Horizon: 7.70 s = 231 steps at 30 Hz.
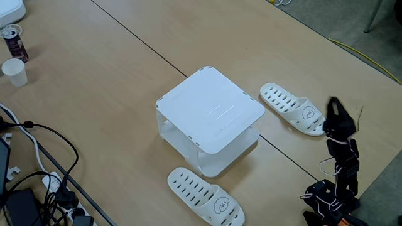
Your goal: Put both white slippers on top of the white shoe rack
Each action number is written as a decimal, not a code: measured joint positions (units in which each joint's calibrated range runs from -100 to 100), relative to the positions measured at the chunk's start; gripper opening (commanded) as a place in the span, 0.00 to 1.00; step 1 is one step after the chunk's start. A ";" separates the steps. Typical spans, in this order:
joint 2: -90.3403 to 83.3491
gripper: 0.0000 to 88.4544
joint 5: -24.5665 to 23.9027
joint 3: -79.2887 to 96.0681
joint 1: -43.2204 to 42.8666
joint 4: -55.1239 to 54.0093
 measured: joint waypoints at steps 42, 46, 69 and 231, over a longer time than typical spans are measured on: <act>9.98 0.27 0.00 63.79 -57.00 8.93; 17.15 0.27 0.00 64.96 -56.78 -7.30; 35.96 0.27 0.00 75.56 -49.06 -38.20; 33.48 0.01 0.00 25.88 -37.15 -29.87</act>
